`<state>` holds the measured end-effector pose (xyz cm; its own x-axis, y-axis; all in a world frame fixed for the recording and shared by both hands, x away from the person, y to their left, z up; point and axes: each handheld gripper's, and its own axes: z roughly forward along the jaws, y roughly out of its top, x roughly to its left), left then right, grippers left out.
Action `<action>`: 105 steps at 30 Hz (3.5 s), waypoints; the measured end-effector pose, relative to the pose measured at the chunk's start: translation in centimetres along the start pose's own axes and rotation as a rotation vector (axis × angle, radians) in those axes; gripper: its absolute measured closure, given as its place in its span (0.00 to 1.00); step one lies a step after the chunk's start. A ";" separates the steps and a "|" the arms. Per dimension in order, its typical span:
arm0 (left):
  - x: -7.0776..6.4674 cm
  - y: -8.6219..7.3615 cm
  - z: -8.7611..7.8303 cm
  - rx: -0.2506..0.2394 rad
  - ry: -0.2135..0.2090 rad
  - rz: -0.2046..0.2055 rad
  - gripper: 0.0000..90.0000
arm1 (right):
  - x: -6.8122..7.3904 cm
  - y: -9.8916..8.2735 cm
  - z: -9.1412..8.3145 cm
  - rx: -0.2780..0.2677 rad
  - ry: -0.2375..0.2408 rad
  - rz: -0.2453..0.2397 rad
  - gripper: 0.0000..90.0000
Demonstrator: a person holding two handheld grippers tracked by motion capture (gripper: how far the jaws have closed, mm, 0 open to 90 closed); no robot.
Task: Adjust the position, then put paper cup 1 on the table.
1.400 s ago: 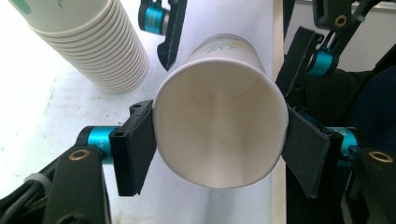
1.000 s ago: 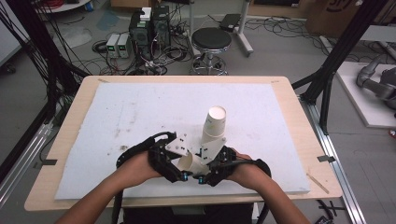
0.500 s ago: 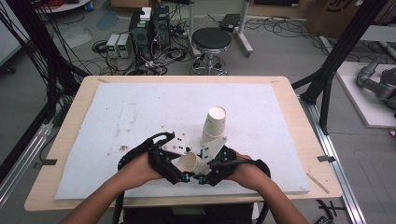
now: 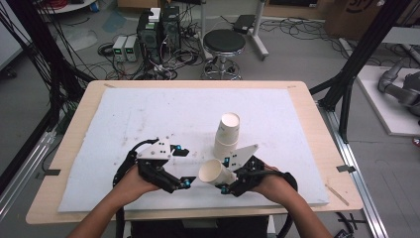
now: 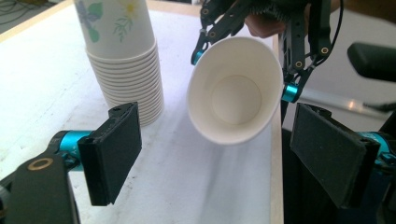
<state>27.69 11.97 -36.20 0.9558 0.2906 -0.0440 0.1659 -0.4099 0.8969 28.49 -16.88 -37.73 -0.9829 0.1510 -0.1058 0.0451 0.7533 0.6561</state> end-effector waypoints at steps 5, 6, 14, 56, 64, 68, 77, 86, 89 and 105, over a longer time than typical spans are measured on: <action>0.2 -1.4 -0.5 -0.052 0.023 -0.039 0.18 | 0.0 -1.0 -0.7 -0.027 -0.015 0.031 0.39; 0.2 -1.6 -0.6 -0.064 0.028 -0.044 0.18 | 0.0 -1.2 -0.8 -0.031 -0.016 0.034 0.39; 0.6 -3.3 -1.3 -0.139 0.072 -0.093 0.19 | 0.0 -2.8 -1.7 -0.102 -0.049 0.084 0.38; 2.8 -8.2 -3.5 -0.290 0.315 -0.180 0.19 | -0.8 -12.2 -6.6 -0.506 -0.471 0.411 0.37; 2.9 -8.2 -3.6 -0.304 0.308 -0.181 0.19 | -1.9 -12.1 -7.3 -0.506 -0.523 0.426 0.37; 3.0 -8.3 -3.8 -0.314 0.313 -0.187 0.19 | -3.2 -12.0 -7.2 -0.499 -0.543 0.438 0.37; 3.1 -8.4 -3.7 -0.307 0.309 -0.192 0.19 | -6.2 -11.3 -6.5 -0.477 -0.592 0.460 0.37; 2.9 -8.6 -3.5 -0.291 0.316 -0.195 0.19 | -9.3 -11.7 -4.8 -0.448 -0.646 0.561 0.37; 3.0 -8.8 -3.3 -0.281 0.316 -0.200 0.19 | -10.2 -12.3 -4.3 -0.443 -0.655 0.604 0.37; 2.9 -8.9 -3.1 -0.265 0.321 -0.205 0.19 | -12.8 -13.5 -1.3 -0.299 -0.711 0.731 0.37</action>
<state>28.25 19.14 -42.95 0.7797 0.6123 -0.1310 0.2355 -0.0929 0.9674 40.26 -29.77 -44.25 -0.3998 0.9158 0.0398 0.4421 0.1546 0.8835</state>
